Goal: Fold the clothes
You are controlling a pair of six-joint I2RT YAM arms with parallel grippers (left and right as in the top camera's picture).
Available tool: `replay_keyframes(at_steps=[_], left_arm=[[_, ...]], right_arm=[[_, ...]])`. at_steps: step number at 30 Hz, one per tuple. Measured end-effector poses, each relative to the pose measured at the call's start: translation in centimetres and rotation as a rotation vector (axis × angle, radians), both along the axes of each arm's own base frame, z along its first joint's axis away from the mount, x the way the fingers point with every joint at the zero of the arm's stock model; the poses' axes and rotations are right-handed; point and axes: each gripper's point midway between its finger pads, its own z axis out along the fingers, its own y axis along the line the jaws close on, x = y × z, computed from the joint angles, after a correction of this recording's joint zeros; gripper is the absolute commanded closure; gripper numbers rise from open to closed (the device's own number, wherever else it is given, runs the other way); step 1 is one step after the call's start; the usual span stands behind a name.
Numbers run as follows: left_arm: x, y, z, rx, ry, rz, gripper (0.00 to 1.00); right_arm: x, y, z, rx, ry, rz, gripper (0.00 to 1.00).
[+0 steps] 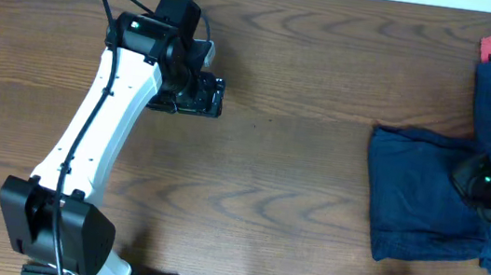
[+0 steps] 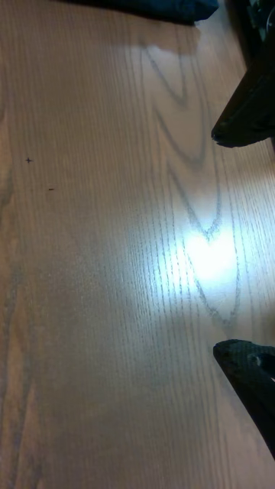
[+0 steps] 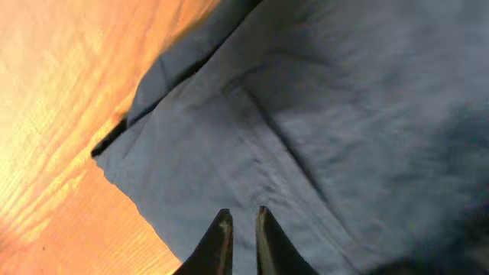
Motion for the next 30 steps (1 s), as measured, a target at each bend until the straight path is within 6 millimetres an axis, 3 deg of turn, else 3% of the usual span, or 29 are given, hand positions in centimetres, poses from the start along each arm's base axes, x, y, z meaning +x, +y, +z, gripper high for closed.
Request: replay_keyframes(at_steps=[6, 12, 15, 18, 21, 22, 24, 27, 29, 30], left_arm=[[0.0, 0.0, 0.0, 0.000, -0.001, 0.000, 0.18], [0.0, 0.0, 0.0, 0.000, 0.000, 0.000, 0.18], [0.0, 0.0, 0.0, 0.000, 0.000, 0.000, 0.18], [0.0, 0.0, 0.0, 0.000, -0.001, 0.000, 0.18], [0.1, 0.0, 0.0, -0.001, -0.003, 0.000, 0.18], [0.1, 0.0, 0.0, -0.001, -0.004, 0.000, 0.18], [0.1, 0.0, 0.0, -0.001, -0.004, 0.000, 0.18], [0.1, 0.0, 0.0, -0.001, -0.005, -0.002, 0.18], [0.1, 0.0, 0.0, -0.001, -0.005, -0.002, 0.18], [0.1, 0.0, 0.0, -0.001, -0.005, -0.002, 0.18]], right_arm=[[3.9, 2.5, -5.1, 0.110, -0.028, 0.128, 0.95], [7.7, 3.7, -8.4, 0.164, -0.105, 0.221, 0.93], [7.9, 4.0, -9.4, 0.184, -0.103, 0.238, 0.96], [7.5, 4.3, -9.1, 0.197, -0.086, 0.246, 0.96], [7.0, 4.4, -6.7, 0.195, -0.076, 0.266, 0.93], [7.1, 4.3, -5.0, 0.180, -0.092, 0.274, 0.91], [7.2, 4.0, -0.4, 0.130, -0.149, 0.287, 0.85], [6.8, 3.5, 7.3, 0.023, -0.261, 0.294, 0.56], [4.8, 3.7, 11.4, -0.049, -0.305, 0.293, 0.53], [3.5, 3.9, 12.4, -0.068, -0.302, 0.282, 0.55]])
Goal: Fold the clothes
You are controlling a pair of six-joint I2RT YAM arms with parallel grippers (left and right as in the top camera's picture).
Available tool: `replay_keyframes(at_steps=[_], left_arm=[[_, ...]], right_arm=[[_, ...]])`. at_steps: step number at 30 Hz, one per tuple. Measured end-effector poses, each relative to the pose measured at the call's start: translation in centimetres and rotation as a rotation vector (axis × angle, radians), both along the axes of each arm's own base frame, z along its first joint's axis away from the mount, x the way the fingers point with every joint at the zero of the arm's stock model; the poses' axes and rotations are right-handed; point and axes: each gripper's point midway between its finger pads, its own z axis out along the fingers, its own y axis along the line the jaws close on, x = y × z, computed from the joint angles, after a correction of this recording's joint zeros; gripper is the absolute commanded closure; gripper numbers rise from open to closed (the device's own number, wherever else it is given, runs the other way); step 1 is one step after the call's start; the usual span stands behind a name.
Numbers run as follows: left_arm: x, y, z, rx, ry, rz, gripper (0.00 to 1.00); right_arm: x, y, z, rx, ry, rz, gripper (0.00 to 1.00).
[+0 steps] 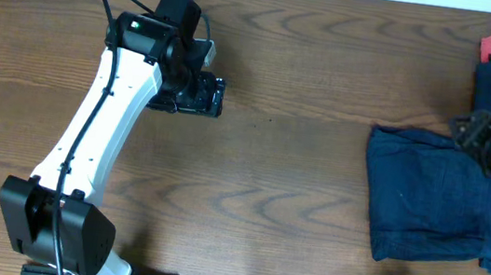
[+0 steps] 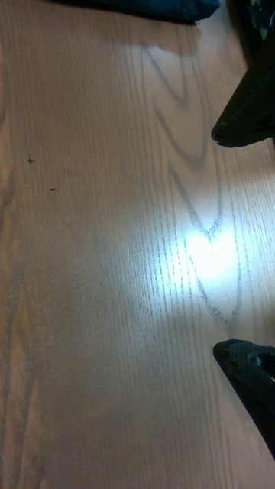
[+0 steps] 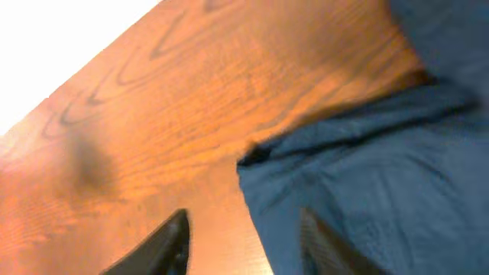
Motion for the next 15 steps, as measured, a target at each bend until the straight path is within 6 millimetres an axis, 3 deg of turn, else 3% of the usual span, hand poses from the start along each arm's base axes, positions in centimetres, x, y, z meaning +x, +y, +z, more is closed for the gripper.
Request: replay_keyframes(at_steps=[2, 5, 11, 15], left_arm=[[0.0, 0.0, 0.0, 0.000, 0.000, 0.000, 0.18], [0.0, 0.0, 0.0, 0.000, 0.000, 0.000, 0.18], [0.0, 0.0, 0.0, 0.000, 0.000, 0.000, 0.18], [0.0, 0.0, 0.0, 0.001, 0.002, 0.000, 0.18]], right_arm=[[-3.1, 0.4, 0.5, -0.017, 0.046, -0.040, 0.60], [-5.9, 0.6, -1.4, -0.013, 0.146, -0.087, 0.67], [-10.1, -0.7, -10.7, -0.005, 0.441, -0.258, 0.85], [-12.2, -1.2, -15.9, 0.009, 0.559, -0.375, 0.89]])
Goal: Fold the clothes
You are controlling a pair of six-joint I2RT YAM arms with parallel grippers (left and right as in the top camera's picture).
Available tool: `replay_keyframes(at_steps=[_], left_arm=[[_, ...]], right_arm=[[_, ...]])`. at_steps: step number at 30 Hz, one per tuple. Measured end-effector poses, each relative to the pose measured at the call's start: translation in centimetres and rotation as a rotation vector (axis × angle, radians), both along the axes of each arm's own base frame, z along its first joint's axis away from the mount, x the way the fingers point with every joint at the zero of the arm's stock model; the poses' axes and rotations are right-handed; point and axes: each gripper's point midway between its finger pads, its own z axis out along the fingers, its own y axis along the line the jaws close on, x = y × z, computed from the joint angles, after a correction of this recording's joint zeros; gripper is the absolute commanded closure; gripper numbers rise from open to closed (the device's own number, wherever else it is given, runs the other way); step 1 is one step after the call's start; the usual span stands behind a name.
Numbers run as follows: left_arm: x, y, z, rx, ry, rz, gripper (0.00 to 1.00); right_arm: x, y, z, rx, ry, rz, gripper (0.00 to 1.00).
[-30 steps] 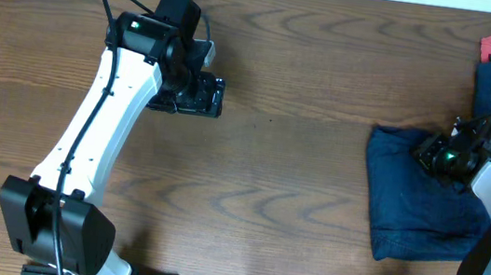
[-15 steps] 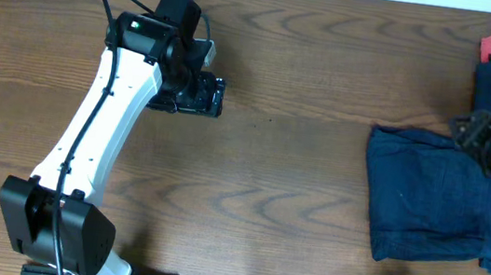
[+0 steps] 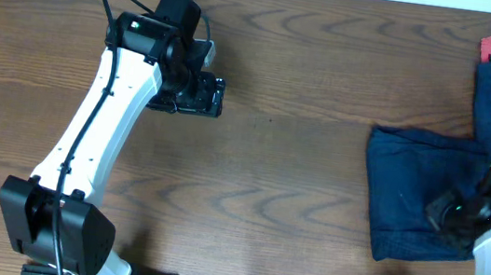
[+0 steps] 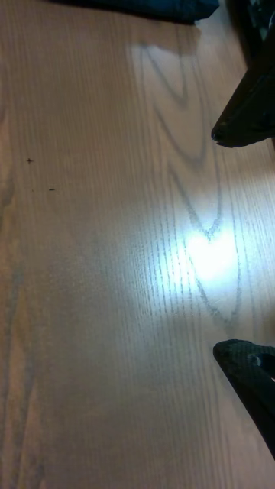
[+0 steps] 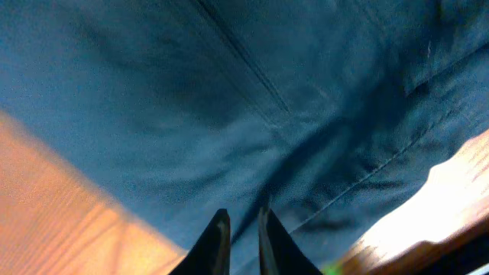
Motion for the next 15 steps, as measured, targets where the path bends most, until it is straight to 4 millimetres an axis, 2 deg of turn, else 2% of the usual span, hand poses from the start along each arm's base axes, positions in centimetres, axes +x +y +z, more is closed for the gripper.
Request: replay_keyframes(at_steps=[3, 5, 8, 11, 15], left_arm=[[0.0, 0.0, 0.0, 0.000, 0.002, 0.000, 0.18], [-0.1, 0.0, 0.0, 0.001, 0.003, 0.000, 0.18], [-0.1, 0.0, 0.0, 0.000, 0.003, 0.000, 0.18], [-0.1, 0.0, 0.0, 0.000, 0.003, 0.000, 0.18], [-0.1, 0.0, 0.0, 0.000, 0.002, 0.000, 0.18]], right_arm=[[-2.3, -0.5, -2.6, -0.001, 0.091, -0.110, 0.90], [-3.6, -1.1, -3.5, -0.007, 0.136, -0.184, 0.90], [-5.2, -2.2, -3.6, -0.027, 0.179, -0.298, 0.87], [-6.2, -3.3, -3.6, -0.044, 0.197, -0.377, 0.88], [-7.4, -3.9, -3.6, -0.047, 0.228, -0.444, 0.89]])
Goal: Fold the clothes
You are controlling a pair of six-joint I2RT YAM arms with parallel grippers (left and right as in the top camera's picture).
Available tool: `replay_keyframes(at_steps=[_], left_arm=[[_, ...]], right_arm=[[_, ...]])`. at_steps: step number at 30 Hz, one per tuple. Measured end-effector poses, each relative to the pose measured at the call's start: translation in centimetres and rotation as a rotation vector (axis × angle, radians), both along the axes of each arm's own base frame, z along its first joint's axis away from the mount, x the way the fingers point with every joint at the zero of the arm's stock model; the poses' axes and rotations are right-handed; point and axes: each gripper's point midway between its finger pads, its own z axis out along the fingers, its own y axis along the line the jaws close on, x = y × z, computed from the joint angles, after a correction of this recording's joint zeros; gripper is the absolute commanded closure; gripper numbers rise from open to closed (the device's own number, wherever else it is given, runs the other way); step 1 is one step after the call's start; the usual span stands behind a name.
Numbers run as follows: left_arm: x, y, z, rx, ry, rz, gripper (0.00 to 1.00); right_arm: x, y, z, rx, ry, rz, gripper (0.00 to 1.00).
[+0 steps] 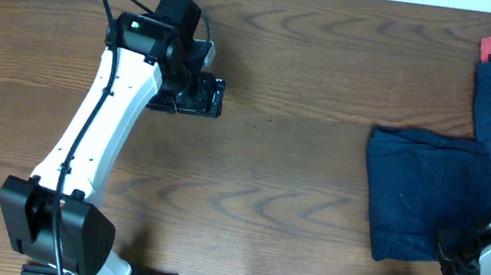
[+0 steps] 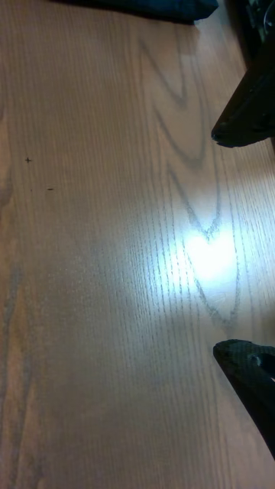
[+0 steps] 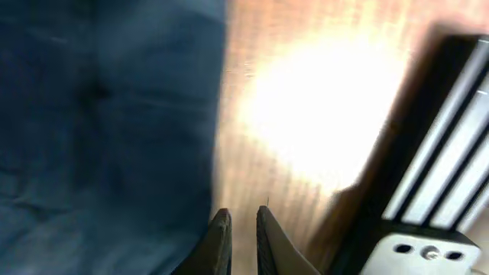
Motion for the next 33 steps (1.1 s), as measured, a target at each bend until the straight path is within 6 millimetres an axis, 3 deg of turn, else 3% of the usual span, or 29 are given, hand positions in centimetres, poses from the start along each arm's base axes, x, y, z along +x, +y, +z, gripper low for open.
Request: replay_keyframes(at_steps=[4, 7, 9, 10, 11, 12, 14, 20, 23, 33], left_arm=[[0.3, -0.1, 0.1, -0.003, -0.014, 0.000, 0.18], [0.5, -0.2, 0.1, -0.010, -0.021, -0.002, 0.18], [0.8, -1.1, 0.3, -0.062, -0.032, -0.017, 0.13], [0.9, -1.6, 0.4, -0.089, -0.038, -0.033, 0.04], [1.0, -2.3, 0.5, -0.131, -0.049, -0.057, 0.02], [1.0, -3.1, 0.6, -0.173, -0.051, -0.070, 0.00], [1.1, -4.4, 0.4, -0.246, -0.058, -0.100, 0.02], [-0.4, -8.3, -2.2, -0.345, -0.036, -0.190, 0.02], [-1.6, -10.8, -3.2, -0.372, -0.024, -0.229, 0.02], [-4.1, -20.8, -5.5, -0.504, -0.060, -0.384, 0.02]], right_arm=[[-0.4, 0.0, 0.0, 0.004, 0.013, -0.014, 0.85], [-0.3, 0.2, 0.6, 0.016, 0.009, -0.004, 0.76], [1.1, 0.0, 1.8, 0.022, -0.052, 0.043, 0.61], [1.8, -0.1, 2.4, 0.018, -0.081, 0.060, 0.51], [2.8, -0.2, 3.5, 0.024, -0.126, 0.102, 0.32], [3.8, -0.3, 4.6, 0.023, -0.172, 0.136, 0.19], [5.6, -0.2, 7.5, 0.026, -0.266, 0.228, 0.01], [9.4, 0.8, 15.7, 0.007, -0.500, 0.423, 0.01], [10.2, 1.3, 18.3, -0.007, -0.573, 0.474, 0.01], [11.0, 2.5, 19.4, 0.028, -0.641, 0.555, 0.01]])
